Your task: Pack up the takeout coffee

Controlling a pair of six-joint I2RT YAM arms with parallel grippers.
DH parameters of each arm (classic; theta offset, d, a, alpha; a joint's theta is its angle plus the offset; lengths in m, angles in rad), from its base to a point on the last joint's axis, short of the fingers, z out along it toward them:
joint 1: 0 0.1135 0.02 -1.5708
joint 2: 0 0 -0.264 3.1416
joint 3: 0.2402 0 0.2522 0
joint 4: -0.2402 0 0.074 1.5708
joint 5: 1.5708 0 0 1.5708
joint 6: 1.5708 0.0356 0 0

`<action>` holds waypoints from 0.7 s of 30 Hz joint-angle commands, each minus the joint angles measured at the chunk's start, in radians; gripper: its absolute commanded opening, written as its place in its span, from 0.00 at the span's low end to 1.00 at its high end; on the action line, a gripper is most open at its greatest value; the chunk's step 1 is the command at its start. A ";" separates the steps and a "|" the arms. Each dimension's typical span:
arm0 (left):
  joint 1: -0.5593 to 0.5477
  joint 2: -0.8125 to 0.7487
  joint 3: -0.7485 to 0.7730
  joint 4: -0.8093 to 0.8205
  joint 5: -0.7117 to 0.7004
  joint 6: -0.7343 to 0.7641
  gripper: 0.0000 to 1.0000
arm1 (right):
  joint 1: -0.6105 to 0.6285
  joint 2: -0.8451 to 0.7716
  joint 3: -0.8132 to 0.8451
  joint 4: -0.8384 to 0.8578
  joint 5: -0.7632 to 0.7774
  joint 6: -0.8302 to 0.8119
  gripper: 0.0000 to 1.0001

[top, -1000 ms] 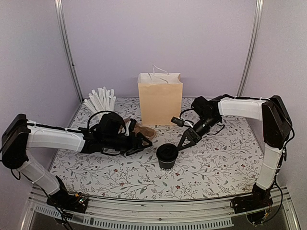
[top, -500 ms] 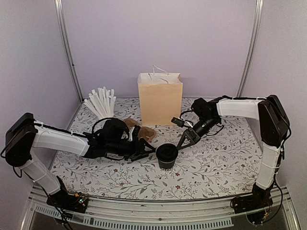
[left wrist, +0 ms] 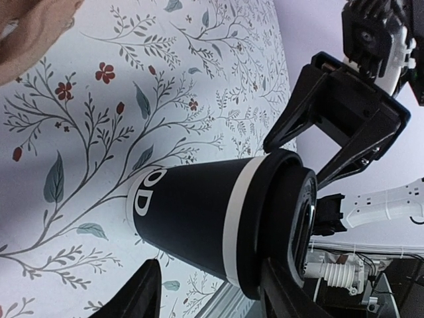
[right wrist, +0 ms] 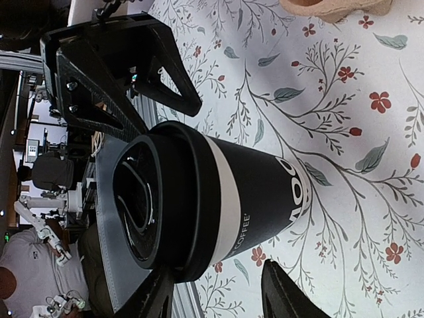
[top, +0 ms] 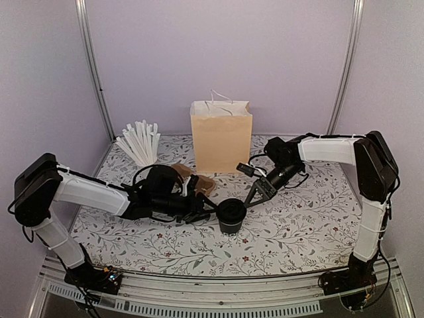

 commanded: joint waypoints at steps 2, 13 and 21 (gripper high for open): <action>-0.009 0.043 0.026 -0.016 0.018 0.010 0.53 | 0.002 0.036 0.005 0.007 -0.019 -0.007 0.47; -0.003 0.093 -0.092 -0.086 0.003 -0.056 0.43 | 0.002 0.108 -0.082 0.099 0.228 0.121 0.33; 0.032 0.218 -0.221 0.069 0.038 -0.110 0.38 | 0.001 0.238 -0.100 0.111 0.372 0.173 0.25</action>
